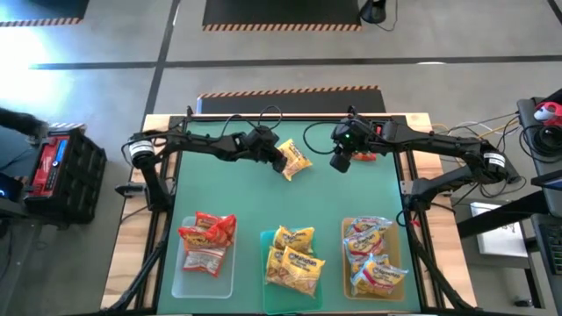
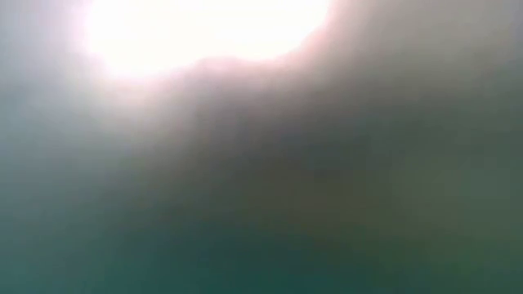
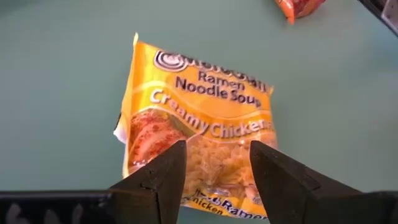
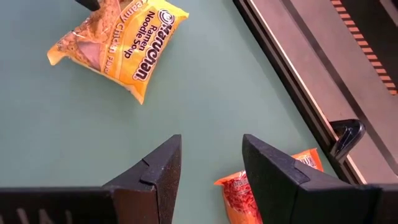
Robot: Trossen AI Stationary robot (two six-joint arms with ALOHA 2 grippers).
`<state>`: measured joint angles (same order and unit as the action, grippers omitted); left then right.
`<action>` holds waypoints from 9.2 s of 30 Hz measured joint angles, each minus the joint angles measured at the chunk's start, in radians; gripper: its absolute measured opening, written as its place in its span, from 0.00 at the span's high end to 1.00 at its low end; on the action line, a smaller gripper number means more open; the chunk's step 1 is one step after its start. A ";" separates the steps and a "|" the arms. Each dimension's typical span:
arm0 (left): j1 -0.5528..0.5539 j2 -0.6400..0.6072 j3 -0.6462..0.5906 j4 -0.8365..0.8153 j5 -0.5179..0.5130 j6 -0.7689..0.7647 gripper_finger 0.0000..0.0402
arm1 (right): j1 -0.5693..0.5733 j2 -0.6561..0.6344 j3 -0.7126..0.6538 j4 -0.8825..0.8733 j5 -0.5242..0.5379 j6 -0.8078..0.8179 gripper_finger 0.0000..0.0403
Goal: Sort Maruchan noodles
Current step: Put the yellow noodle pack into the green bin, then put the orange noodle pack into the white bin
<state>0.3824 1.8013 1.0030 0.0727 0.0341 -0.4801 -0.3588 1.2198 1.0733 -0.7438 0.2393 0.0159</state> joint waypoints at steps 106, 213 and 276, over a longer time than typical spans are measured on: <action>-0.091 0.148 -0.017 -0.046 -0.257 -0.059 0.60 | -0.170 0.712 0.184 0.733 -0.663 0.377 0.32; -0.421 -0.295 -0.031 -0.883 -0.330 -0.323 0.60 | 0.829 0.451 0.155 0.719 -0.468 0.834 0.49; -0.216 -0.295 0.083 -0.549 -0.445 -0.283 0.60 | -0.327 -0.104 -0.366 0.077 0.093 0.586 0.50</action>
<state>0.1665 1.5063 1.0857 -0.4767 -0.4105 -0.7630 -0.6854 1.1162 0.7071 -0.6670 0.3324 0.6018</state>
